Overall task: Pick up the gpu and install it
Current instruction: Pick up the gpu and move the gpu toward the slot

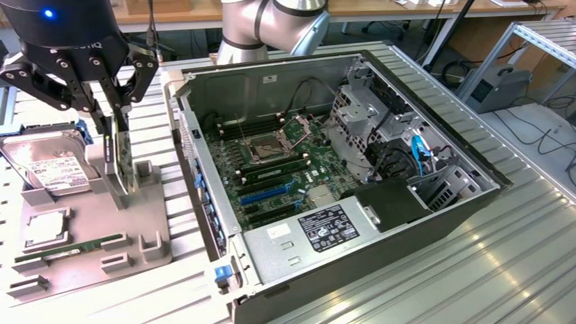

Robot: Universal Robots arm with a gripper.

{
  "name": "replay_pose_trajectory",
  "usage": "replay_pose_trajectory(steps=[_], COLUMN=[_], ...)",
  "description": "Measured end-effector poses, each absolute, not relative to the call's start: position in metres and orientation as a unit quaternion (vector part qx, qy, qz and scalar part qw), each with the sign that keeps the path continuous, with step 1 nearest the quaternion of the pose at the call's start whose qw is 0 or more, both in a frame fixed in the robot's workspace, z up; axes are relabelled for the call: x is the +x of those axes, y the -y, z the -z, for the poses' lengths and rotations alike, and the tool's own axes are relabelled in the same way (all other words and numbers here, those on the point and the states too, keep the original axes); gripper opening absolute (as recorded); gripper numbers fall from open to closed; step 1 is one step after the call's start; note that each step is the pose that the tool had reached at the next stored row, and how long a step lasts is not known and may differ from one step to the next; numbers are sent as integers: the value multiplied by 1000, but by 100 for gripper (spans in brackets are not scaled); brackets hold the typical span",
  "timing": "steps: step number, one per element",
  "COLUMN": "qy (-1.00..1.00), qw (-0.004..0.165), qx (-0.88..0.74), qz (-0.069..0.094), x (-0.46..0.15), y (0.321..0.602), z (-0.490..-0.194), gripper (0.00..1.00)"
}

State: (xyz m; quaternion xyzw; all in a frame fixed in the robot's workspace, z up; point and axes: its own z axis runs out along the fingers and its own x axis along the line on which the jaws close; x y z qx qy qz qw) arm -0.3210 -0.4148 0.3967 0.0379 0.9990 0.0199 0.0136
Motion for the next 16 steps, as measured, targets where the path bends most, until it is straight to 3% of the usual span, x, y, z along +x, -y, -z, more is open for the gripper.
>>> replay_pose_trajectory(steps=[16], qy=[-999], qw=[14], qx=[38], qz=[-20], x=[-321], y=[415], z=[-401], gripper=[27])
